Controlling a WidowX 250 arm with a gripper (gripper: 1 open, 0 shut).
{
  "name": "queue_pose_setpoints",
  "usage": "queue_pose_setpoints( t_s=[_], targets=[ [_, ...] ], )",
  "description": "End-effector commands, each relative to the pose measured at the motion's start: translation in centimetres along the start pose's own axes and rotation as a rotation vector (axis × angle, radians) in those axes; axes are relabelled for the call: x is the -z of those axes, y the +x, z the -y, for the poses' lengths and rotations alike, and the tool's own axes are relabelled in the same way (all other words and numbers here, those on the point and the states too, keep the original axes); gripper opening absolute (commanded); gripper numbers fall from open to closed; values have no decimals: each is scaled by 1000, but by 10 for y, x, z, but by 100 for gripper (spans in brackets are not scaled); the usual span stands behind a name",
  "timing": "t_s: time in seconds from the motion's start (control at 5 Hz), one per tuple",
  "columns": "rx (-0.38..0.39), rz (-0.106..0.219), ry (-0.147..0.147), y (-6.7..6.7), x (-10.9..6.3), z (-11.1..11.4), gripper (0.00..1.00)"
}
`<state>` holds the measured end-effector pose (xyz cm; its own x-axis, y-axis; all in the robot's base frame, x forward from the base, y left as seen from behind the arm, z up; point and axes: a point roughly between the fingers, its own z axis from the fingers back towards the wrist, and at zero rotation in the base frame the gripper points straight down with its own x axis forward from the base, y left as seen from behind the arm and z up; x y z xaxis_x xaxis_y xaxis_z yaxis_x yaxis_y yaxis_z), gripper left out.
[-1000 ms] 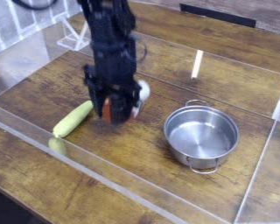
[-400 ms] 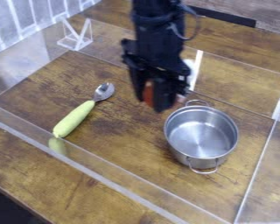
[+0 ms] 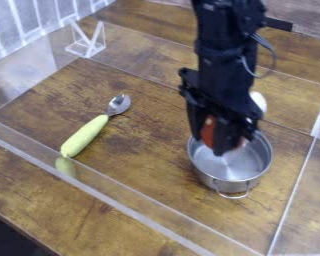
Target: Put the mushroom in the silver pot
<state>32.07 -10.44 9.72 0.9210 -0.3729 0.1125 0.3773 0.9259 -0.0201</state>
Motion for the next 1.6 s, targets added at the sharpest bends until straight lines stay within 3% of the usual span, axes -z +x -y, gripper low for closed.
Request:
queue_pose_setpoints(
  t_s=[0.0, 0.4, 0.6, 1.0, 1.2, 1.4],
  targets=[
    [9, 44, 16, 0, -18, 16, 0],
    [-1, 39, 31, 16, -9, -15, 0],
    [6, 31, 33, 19, -1, -21, 0],
    [56, 15, 33, 20, 10, -15, 0],
    [84, 14, 35, 28, 13, -5, 0],
    [102, 10, 46, 35, 17, 2, 100]
  ],
)
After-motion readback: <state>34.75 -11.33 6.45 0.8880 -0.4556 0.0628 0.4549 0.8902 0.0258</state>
